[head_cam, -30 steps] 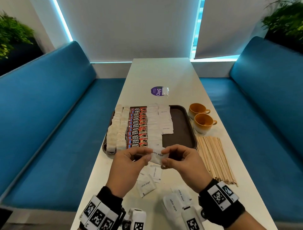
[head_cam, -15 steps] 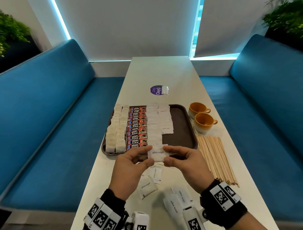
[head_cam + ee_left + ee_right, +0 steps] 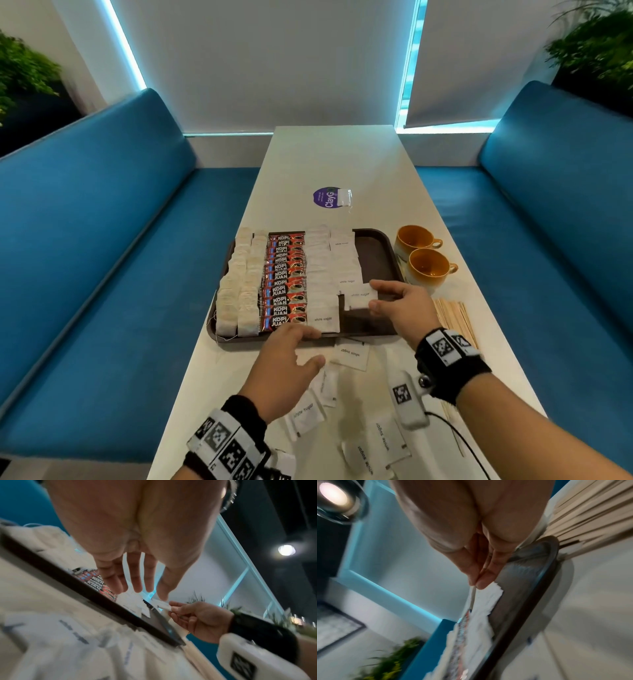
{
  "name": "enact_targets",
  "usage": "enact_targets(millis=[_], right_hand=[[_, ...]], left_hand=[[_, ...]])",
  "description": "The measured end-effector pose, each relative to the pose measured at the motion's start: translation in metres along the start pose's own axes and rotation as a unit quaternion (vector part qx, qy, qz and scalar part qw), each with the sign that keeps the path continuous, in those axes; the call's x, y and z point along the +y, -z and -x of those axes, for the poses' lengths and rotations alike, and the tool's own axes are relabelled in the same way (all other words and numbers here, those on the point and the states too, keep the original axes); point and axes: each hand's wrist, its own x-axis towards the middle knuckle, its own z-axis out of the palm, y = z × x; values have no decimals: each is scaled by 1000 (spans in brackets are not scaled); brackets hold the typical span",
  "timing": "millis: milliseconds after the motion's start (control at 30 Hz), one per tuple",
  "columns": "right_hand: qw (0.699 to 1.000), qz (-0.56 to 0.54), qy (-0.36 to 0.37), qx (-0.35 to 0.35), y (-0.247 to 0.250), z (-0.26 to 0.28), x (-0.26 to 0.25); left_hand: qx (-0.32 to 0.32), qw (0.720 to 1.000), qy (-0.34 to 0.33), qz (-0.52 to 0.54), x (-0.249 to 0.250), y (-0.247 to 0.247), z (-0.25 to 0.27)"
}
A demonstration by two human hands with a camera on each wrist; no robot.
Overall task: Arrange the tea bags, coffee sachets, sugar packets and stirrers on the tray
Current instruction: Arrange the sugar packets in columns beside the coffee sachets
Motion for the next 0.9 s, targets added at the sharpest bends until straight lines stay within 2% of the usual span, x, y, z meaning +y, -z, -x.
enact_targets(millis=[167, 400, 533, 633, 800, 900], right_hand=[[998, 61, -33, 4, -8, -48, 7], [981, 192, -25, 0, -27, -72, 3], [957, 291, -20, -13, -30, -77, -2], [946, 322, -13, -23, -31, -75, -6], [962, 270, 25, -19, -25, -55, -16], [964, 252, 77, -39, -25, -17, -26]], left_hand=[[-105, 973, -4, -207, -3, -16, -18], [-159, 949, 16, -272, 9, -28, -29], [-180, 947, 29, -265, 9, -28, -32], [-183, 950, 31, -253, 10, -25, -33], [-111, 982, 3, -155, 5, -6, -27], [-79, 995, 20, -66, -6, 10, -14]])
